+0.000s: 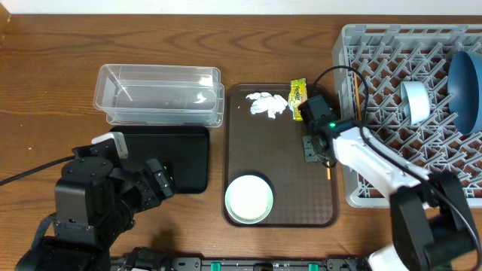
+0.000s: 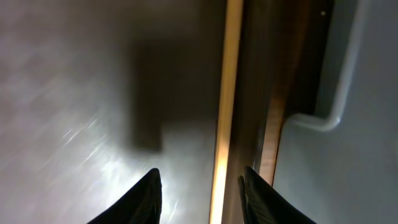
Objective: Sort waste into correct bins and load items into the dishwasher rack
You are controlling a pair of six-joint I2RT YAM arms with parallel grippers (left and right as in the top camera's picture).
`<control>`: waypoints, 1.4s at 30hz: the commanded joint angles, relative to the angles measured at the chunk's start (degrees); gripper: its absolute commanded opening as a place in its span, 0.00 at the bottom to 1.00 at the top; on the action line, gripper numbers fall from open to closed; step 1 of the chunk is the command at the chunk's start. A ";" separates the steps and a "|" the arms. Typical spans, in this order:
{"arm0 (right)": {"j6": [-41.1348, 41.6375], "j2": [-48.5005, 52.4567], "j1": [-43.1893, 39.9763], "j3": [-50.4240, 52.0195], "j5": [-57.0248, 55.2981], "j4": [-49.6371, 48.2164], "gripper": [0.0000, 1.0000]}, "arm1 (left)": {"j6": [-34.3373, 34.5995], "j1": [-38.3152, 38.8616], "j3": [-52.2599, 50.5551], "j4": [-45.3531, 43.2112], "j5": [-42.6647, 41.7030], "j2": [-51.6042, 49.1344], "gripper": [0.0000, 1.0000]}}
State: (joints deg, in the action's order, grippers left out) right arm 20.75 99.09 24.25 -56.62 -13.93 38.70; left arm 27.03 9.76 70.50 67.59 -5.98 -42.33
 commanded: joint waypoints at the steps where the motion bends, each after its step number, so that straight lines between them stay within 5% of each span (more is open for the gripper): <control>1: 3.08 2.64 0.52 0.07 -4.07 -0.94 0.40 | 0.09 -0.22 0.66 0.11 0.68 0.09 0.89; 5: 2.97 5.99 0.52 0.07 -1.92 -2.80 0.34 | 0.09 -0.22 0.66 0.11 0.68 0.09 0.89; 6: 2.62 6.88 0.52 0.07 0.48 -3.28 0.18 | 0.09 -0.22 0.66 0.11 0.68 0.09 0.89; 9: 2.54 7.65 0.55 0.07 4.72 -3.08 0.01 | 0.09 -0.22 0.66 0.11 0.68 0.09 0.90; 17: 2.54 3.69 0.57 -0.52 9.66 -0.74 0.01 | 0.09 -0.22 0.66 0.11 0.68 0.09 0.89; 28: -0.76 -20.37 -6.27 -1.77 0.35 1.46 0.01 | 0.09 -0.22 0.66 0.11 0.68 0.09 0.90; 36: -21.44 -19.96 -16.09 -1.77 3.91 -10.67 0.01 | 0.09 -0.22 0.66 0.11 0.68 0.09 0.89; 42: -28.46 -14.60 -17.88 -1.77 3.58 -12.55 0.01 | 0.09 -0.22 0.66 0.11 0.68 0.09 0.89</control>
State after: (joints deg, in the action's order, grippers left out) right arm -0.25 81.73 7.07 -58.17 -10.15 26.22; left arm 27.03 9.76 70.50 67.59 -5.98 -42.33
